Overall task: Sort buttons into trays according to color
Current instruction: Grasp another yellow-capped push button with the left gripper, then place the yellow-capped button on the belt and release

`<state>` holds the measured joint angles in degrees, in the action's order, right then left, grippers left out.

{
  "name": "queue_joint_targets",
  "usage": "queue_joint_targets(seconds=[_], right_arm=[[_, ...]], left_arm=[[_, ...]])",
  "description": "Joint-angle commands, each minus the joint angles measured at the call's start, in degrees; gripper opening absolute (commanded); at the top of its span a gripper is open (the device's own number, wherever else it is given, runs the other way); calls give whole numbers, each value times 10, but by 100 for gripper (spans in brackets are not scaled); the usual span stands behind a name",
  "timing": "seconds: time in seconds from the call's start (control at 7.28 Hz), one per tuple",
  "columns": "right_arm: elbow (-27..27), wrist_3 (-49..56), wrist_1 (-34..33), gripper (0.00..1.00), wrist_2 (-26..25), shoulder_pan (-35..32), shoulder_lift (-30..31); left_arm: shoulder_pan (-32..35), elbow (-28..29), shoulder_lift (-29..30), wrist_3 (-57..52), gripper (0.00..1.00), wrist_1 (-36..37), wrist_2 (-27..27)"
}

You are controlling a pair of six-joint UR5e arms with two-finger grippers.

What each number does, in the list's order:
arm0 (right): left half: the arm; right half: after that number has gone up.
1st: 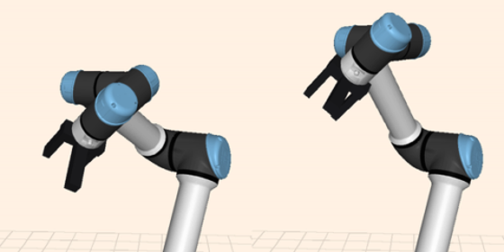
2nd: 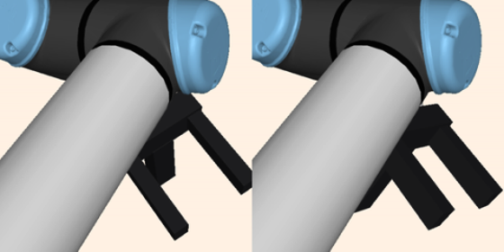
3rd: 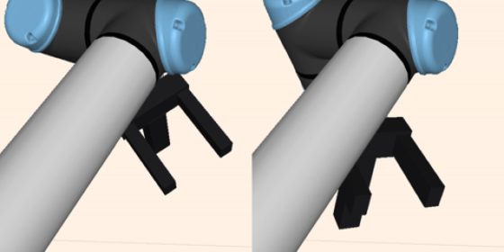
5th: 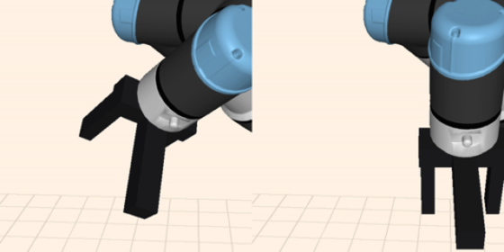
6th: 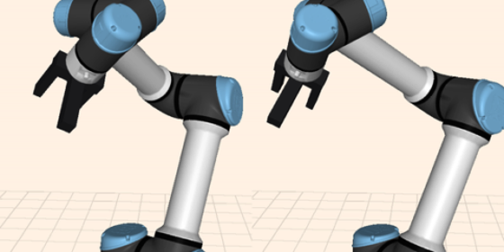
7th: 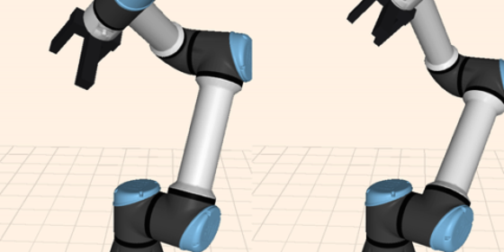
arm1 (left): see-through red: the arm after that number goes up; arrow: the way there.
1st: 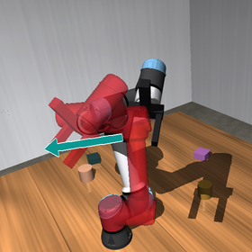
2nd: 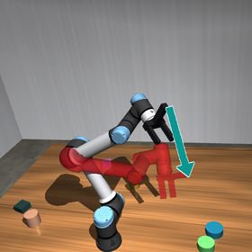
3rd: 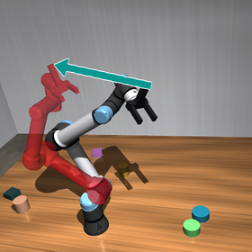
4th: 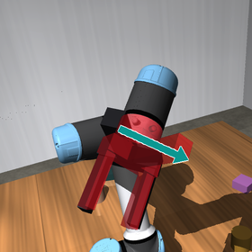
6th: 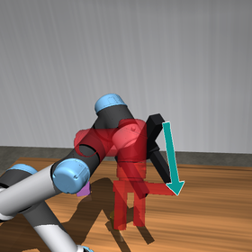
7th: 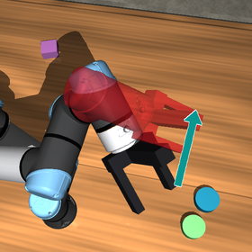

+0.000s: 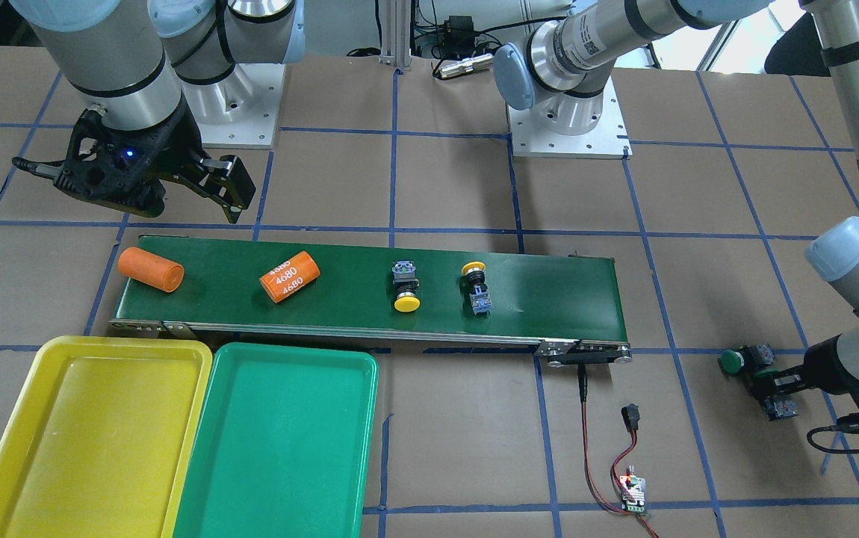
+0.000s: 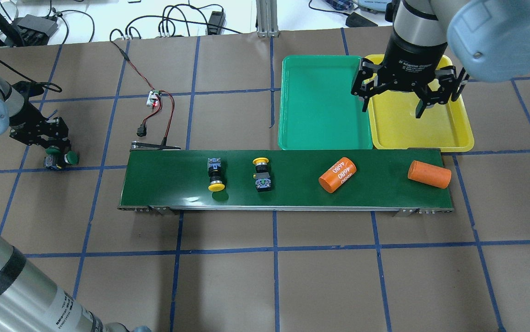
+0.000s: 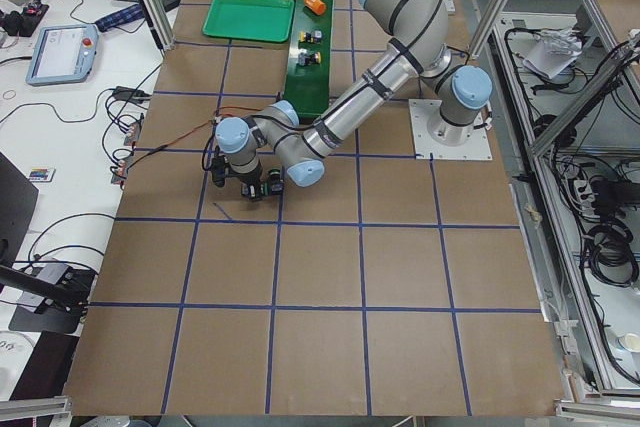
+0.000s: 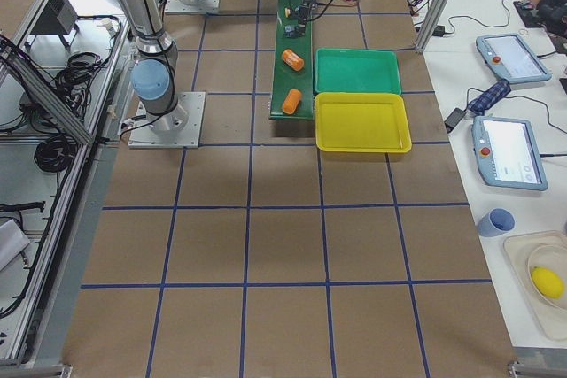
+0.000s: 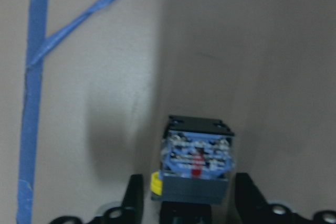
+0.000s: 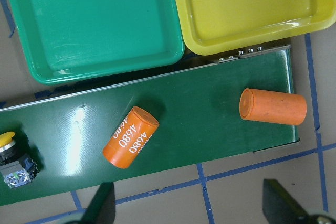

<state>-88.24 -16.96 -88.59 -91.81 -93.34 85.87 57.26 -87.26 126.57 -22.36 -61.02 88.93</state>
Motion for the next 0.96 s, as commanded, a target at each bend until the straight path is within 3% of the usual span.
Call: queue_joint_targets(seconds=[0.0, 0.14, 0.41, 0.55, 0.69, 0.82], right_arm=[[0, 0, 0, 100, 0, 0, 0], [0, 0, 0, 100, 0, 0, 0], [0, 0, 0, 100, 0, 0, 0], [0, 0, 0, 100, 0, 0, 0], [0, 0, 0, 100, 0, 1, -1], [0, 0, 0, 100, 0, 1, -1]], left_arm=[[3, 8, -12, -1, 0, -23, -8], [23, 14, -30, 0, 0, -51, -8], [141, 21, -124, 67, 0, -178, -10], [172, -9, -164, 78, 0, -205, -70], [192, -73, -202, 106, 0, -205, -104], [194, -144, -242, 110, 0, -186, -105]])
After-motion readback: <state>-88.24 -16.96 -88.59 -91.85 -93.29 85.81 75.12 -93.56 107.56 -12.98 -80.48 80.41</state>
